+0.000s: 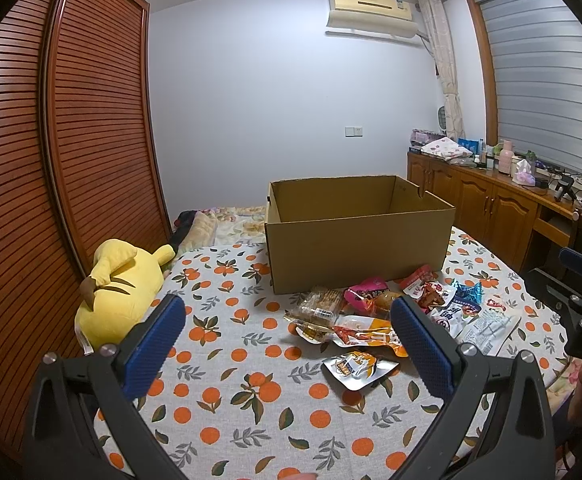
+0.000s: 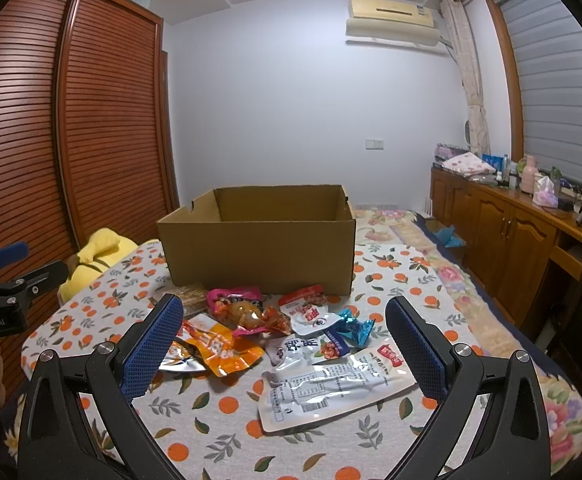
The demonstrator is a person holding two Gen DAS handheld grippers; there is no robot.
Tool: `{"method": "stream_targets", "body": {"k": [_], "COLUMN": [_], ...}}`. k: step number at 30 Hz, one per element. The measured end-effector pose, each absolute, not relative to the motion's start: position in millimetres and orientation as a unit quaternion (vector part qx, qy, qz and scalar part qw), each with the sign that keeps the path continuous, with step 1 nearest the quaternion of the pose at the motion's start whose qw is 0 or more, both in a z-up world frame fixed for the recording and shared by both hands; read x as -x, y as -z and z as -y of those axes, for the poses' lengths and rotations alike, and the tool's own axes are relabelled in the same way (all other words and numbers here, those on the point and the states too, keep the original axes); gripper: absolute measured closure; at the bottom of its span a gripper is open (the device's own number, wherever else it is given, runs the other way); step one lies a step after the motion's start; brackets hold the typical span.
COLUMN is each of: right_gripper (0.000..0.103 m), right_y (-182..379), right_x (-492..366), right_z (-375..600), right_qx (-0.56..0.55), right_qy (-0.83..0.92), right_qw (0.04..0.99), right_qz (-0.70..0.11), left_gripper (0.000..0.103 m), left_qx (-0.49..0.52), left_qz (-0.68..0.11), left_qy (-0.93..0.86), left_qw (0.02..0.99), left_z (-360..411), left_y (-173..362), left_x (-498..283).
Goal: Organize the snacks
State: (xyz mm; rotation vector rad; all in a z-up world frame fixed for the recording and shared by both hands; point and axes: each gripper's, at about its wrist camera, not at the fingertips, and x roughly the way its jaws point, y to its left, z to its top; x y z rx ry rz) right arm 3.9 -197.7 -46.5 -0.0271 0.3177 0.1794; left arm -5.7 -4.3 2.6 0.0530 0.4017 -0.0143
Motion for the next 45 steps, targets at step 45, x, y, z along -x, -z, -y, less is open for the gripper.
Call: {"method": "stream_targets", "body": {"k": [45], "right_gripper": [0.000], "right_y": [96], "right_x": [-35], "right_z": [236], "right_qx": [0.012], "right_qy": [-0.074], "right_qw": [0.967], "right_qz": [-0.242], "left_gripper": [0.000], "left_qx": [-0.015], "left_qz": [-0.280], "left_qy": [0.050], "left_qw": [0.959], "left_z": [19], "left_y": [52], "left_x": [-30]}}
